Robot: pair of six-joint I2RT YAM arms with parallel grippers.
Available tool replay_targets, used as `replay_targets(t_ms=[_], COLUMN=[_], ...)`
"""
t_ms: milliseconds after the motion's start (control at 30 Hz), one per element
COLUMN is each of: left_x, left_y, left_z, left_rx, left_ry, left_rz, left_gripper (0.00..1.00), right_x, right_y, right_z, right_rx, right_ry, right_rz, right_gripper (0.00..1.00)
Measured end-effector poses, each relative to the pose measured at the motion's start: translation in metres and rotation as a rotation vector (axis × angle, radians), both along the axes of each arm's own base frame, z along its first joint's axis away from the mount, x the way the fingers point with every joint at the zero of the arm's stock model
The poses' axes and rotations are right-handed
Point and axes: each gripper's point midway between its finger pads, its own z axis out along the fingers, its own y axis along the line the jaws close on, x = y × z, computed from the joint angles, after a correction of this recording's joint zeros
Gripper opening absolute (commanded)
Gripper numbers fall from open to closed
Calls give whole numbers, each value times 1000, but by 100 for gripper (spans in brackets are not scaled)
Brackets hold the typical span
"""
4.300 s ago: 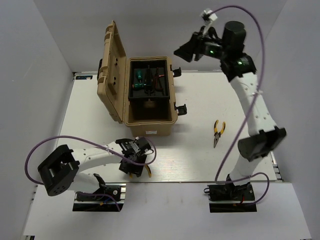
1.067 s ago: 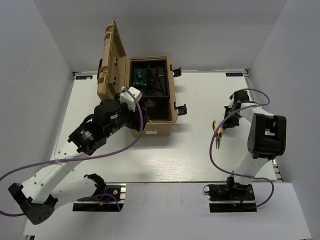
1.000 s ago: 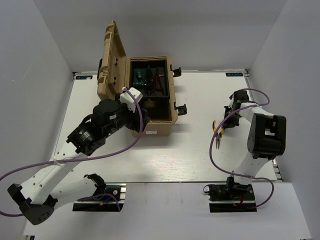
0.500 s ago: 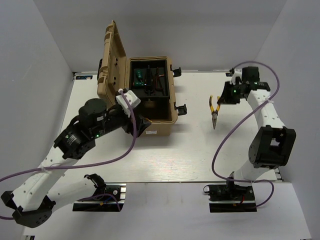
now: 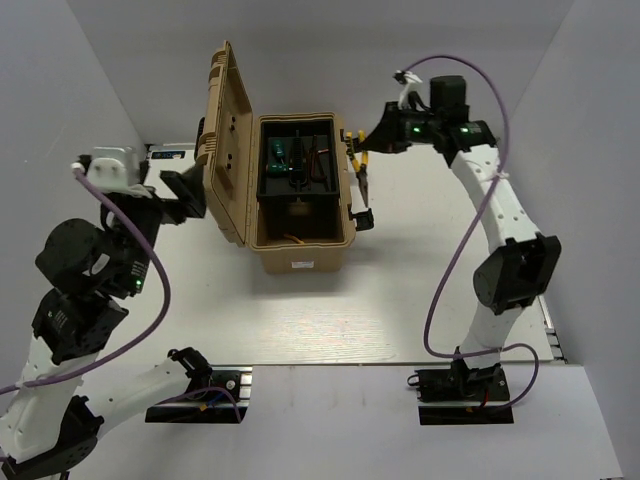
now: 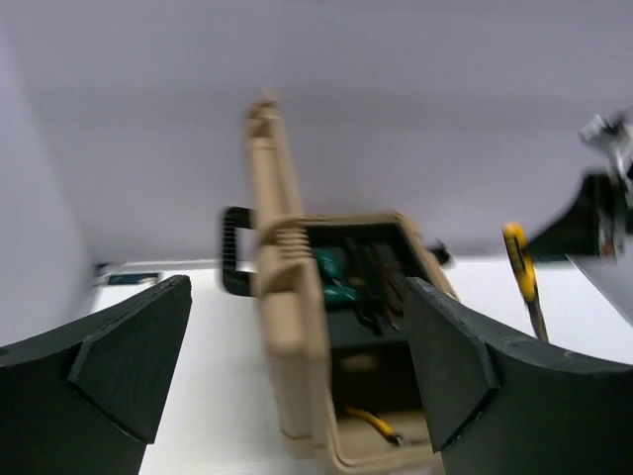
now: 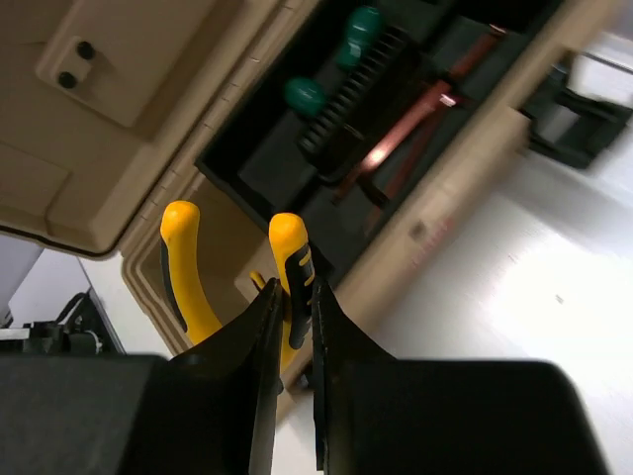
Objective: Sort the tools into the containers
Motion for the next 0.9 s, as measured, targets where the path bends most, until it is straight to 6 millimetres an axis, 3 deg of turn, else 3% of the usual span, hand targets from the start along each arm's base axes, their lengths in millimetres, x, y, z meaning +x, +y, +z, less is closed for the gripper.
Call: replay_targets(t_ms=[167,367,600,667,867,900], left_x=[1,7,27,32,32,33], left_y=[49,73,58,52,47,47], left_z=[6,-17,-75,-93,-121,-124], left_rx=[-85,-62,34,50,2,5], left_ry=[10,79,200,233,270,275], left_rz=[266,476,530,526,517,518], left_gripper=[100,100,100,100,100,100], right_x=[0,-4,6,1,-32,-36], right_y=[69,116,116,113,101,99], right_z=[-17,-60,-85,-97,-109,-105], right_rx=[-6,-123,-242,-271,-327,-327], right_ry=[-32,-62,-125,-120,-126,-132], right_rz=[117,143,101,112,176,183], right_gripper=[0,0,1,28,58,58])
